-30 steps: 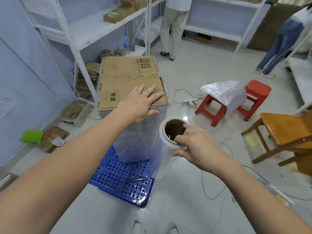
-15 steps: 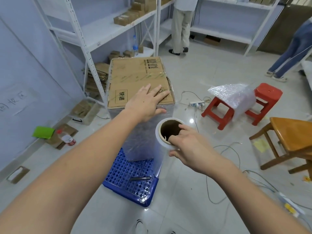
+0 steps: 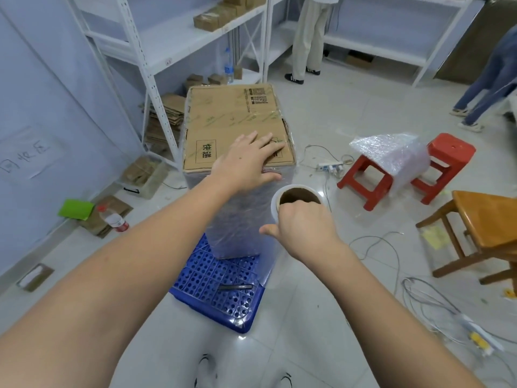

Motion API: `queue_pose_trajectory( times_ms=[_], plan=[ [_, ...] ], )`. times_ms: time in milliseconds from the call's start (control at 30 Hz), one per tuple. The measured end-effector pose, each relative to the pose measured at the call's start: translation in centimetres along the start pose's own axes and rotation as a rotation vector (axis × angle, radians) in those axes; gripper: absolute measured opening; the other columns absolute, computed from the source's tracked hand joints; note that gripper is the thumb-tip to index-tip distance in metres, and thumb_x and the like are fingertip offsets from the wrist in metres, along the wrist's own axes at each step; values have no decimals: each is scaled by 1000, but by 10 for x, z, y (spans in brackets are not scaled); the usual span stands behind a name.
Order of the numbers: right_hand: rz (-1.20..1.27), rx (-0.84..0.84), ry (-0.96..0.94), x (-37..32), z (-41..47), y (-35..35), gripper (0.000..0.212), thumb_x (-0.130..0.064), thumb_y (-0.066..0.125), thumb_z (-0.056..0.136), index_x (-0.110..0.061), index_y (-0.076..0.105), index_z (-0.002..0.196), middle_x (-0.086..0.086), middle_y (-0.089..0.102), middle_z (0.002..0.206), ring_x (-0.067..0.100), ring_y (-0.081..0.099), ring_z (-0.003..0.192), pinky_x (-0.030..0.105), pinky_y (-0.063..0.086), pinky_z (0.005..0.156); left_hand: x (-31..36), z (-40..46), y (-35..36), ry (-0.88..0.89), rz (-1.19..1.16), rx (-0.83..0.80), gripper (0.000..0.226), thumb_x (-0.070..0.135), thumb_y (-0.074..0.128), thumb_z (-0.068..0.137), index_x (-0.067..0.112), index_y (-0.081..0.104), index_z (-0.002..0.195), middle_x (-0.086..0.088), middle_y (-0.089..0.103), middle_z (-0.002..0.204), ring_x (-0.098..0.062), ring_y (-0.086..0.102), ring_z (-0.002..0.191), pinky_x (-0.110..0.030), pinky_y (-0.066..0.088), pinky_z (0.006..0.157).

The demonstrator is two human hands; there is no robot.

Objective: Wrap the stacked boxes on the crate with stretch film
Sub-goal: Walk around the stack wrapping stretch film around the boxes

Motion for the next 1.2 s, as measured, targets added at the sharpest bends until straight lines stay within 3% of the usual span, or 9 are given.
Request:
queue_pose_trajectory(
  times_ms=[167,300,400,533,733,833,933,1067,1200],
  plan=[
    [83,-138,110,-15,0,-6,38,-52,66,88,-18,50,90,1,50,74,24,49,70,32,41,61,-4,-4,1,15,-52,17,82,69,55,94,38,23,162,0,22,171,-33,16,158,-50,13,128],
    [42,4,193,-31,9,-3,24,-35,58,92,-17,42,90,6,66,94,25,47,69,32,37,64,-6,-5,1,36,-93,25,87,65,66,90,35,28,161,0,24,170,-31,19,157,-50,13,128],
    [19,63,334,-47,21,2,48,-59,59,87,-13,50,80,0,59,72,20,51,64,32,36,65,-13,-3,-4,55,-216,60,88,56,81,80,31,43,155,2,37,165,-26,29,154,-52,16,127],
    [-55,162,454,-69,33,8,70,-85,48,75,-16,40,62,-2,47,53,16,45,50,32,33,61,-20,-2,-4,101,-335,62,82,55,83,77,28,53,148,1,43,161,-26,33,151,-53,20,125],
    [-53,186,376,-81,35,4,48,-64,46,92,-19,61,83,-1,63,74,20,51,70,31,28,76,-50,-1,-28,341,-235,-228,96,55,78,83,34,28,162,1,12,173,-24,12,159,-49,13,128],
    [-41,102,327,-82,35,-3,43,-61,47,91,-20,61,85,-1,63,75,22,60,78,32,32,85,-85,-5,-32,480,-91,-244,95,66,67,87,38,19,164,1,9,174,-23,9,159,-49,12,128],
    [-37,27,353,-84,33,-6,35,-52,52,94,-18,62,98,1,69,92,24,63,92,33,36,91,-104,-13,-24,454,-77,-200,90,78,53,89,46,15,163,5,7,174,-21,6,160,-50,4,128],
    [2,24,431,-79,24,-5,30,-36,60,93,-14,53,111,6,68,103,28,62,92,32,36,73,-104,-18,-12,430,-146,-142,80,74,51,92,49,19,161,8,9,173,-17,5,160,-47,-1,128],
    [-14,106,542,-72,27,-4,68,-83,53,74,-15,57,77,-1,59,66,17,57,59,29,46,54,-103,-15,-12,421,-173,-136,79,73,52,92,49,22,160,9,11,173,-17,6,159,-48,0,128]
  ],
)
Point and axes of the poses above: each hand's wrist, its own z-axis towards the middle knuckle, its own y-axis out of the palm, x = y × z, the point moved 2 cm from there along z, towards the middle knuckle
